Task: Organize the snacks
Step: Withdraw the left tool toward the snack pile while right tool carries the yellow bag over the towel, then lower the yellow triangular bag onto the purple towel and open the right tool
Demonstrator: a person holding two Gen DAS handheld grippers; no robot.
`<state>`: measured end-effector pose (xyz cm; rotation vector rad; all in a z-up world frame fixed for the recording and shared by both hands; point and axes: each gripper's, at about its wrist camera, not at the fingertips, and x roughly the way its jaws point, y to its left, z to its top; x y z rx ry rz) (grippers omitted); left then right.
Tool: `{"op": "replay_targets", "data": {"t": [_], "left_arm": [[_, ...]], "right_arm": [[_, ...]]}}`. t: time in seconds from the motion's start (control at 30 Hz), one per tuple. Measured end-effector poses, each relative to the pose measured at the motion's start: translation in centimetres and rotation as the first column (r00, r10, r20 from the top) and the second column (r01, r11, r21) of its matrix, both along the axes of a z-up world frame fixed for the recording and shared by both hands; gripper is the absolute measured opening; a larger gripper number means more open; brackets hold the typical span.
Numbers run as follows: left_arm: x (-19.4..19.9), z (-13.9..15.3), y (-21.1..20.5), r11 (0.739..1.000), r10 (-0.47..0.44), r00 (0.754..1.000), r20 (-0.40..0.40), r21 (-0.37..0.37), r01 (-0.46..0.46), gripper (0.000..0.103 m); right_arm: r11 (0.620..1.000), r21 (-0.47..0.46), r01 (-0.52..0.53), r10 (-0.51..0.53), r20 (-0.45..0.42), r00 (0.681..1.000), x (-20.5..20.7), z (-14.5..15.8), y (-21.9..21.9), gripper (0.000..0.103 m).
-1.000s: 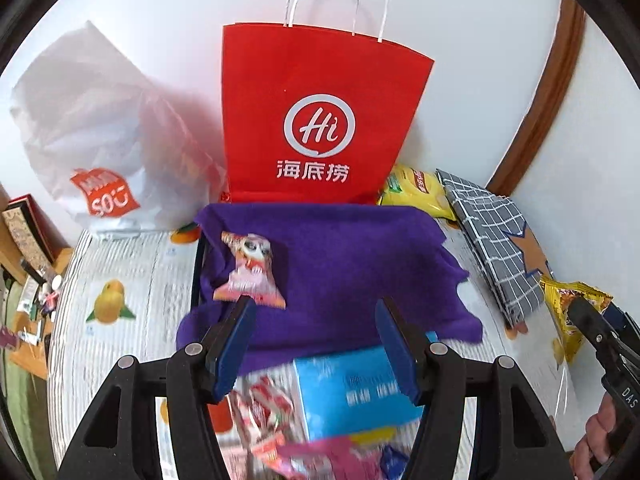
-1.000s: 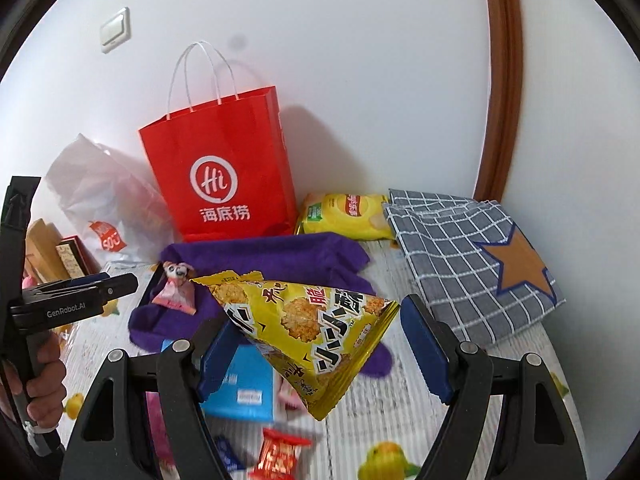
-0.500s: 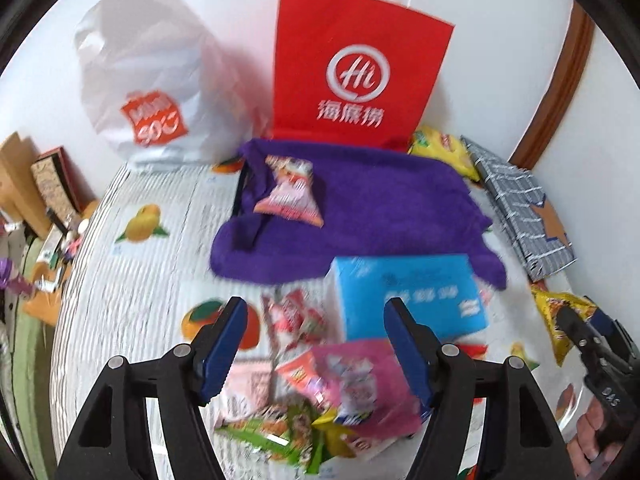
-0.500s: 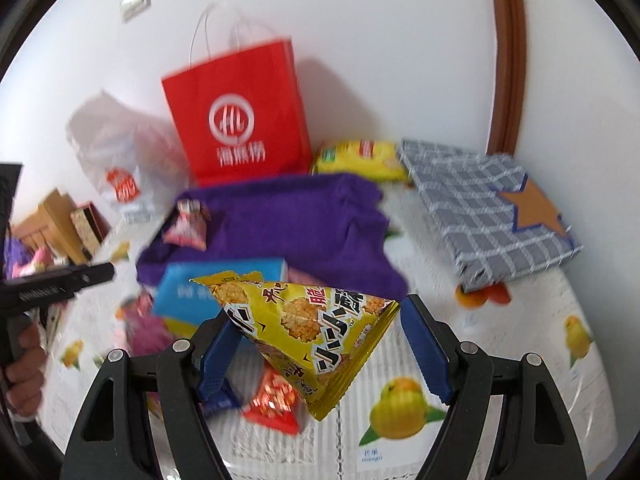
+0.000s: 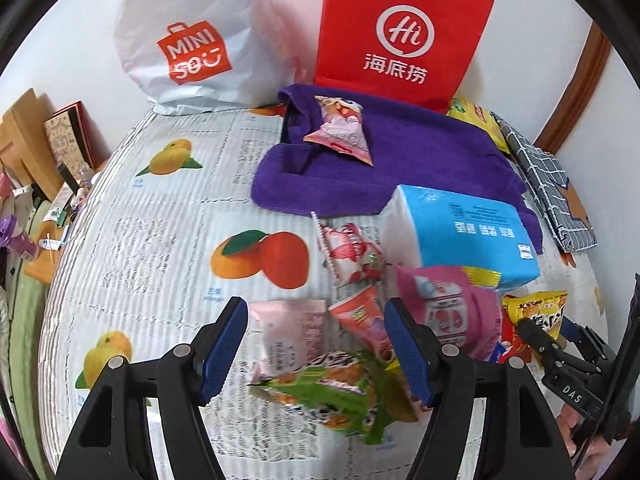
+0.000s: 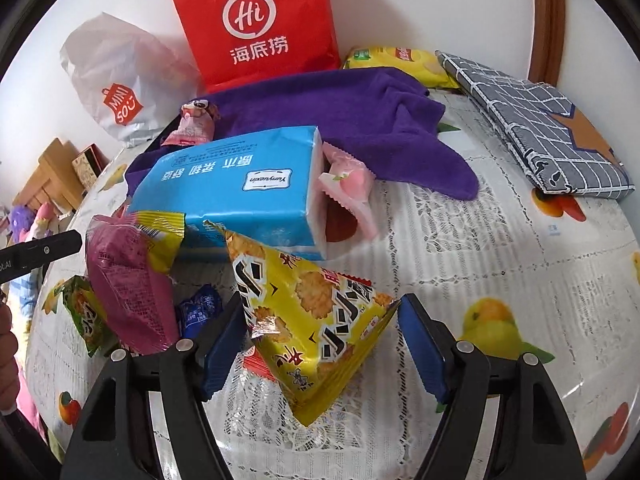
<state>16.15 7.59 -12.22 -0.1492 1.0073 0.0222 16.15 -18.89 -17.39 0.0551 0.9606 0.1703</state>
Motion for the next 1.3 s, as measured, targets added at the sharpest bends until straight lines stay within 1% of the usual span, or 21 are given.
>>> {"op": "replay_targets", "data": {"t": [0.1,0.17,0.27,0.33,0.43,0.57,0.7,0.73,0.87,0.97,1.03,1.2,1.3], "left_arm": [[-0.1,-0.1,0.2,1.0,0.002,1.0,0.0,-0.007,-0.002,0.069],[0.0,-0.1,0.2,1.0,-0.002,1.0,0.001,-0.011,0.002,0.069],[0.1,0.1,0.0,1.0,-0.016,1.0,0.008,-0.01,0.016,0.069],[0.4,0.2,0.1,1.0,-0.018,1.0,0.016,-0.013,0.018,0.069],[1.2,0.1,0.2,1.0,-0.018,1.0,0.014,-0.02,0.018,0.069],[2.3,0.0,0.7,1.0,-0.015,1.0,0.01,-0.015,0.016,0.069],[3.8,0.0,1.7,1.0,0.001,1.0,0.013,-0.011,-0.001,0.069],[4.1,0.0,1.9,1.0,0.003,1.0,0.014,-0.011,-0.003,0.069],[5.3,-0.4,2.6,1.0,0.007,1.0,0.012,0.0,-0.007,0.069],[5.9,-0.8,2.8,1.0,0.002,1.0,0.005,-0.001,-0.002,0.069],[6.2,-1.1,3.0,1.0,0.003,1.0,0.0,-0.007,-0.003,0.069],[7.0,-1.8,3.1,1.0,0.001,1.0,-0.013,-0.025,-0.001,0.069],[7.2,-1.9,3.2,0.999,-0.001,1.0,-0.015,-0.032,0.0,0.069]], "right_arm": [[1.0,0.01,0.012,-0.012,0.026,1.0,-0.3,0.5,-0.3,0.07],[1.0,-0.019,-0.007,0.007,0.038,0.999,-0.5,1.2,0.0,0.068],[0.998,-0.051,-0.039,0.044,0.106,0.993,-1.5,3.7,0.0,0.068],[0.997,-0.066,-0.042,0.052,0.145,0.988,-1.5,5.1,-0.1,0.068],[0.997,-0.08,-0.022,0.038,0.205,0.978,0.6,7.2,-0.2,0.068],[0.998,-0.07,-0.004,0.02,0.236,0.971,5.5,8.3,-0.1,0.069],[0.999,-0.039,0.012,-0.003,0.219,0.976,11.0,7.3,-0.2,0.069],[0.999,-0.037,0.014,-0.007,0.203,0.979,12.8,6.7,-0.2,0.069],[0.999,-0.045,0.013,-0.006,0.141,0.99,16.8,4.5,0.2,0.069],[0.999,-0.04,-0.005,0.008,0.092,0.996,18.4,2.9,0.5,0.069],[0.999,-0.053,-0.011,0.015,0.074,0.997,19.0,2.1,0.7,0.069],[0.998,-0.057,-0.025,0.027,0.033,0.999,20.0,0.9,1.0,0.07],[0.997,-0.064,-0.034,0.035,0.02,0.999,20.1,0.7,1.0,0.075]]}}
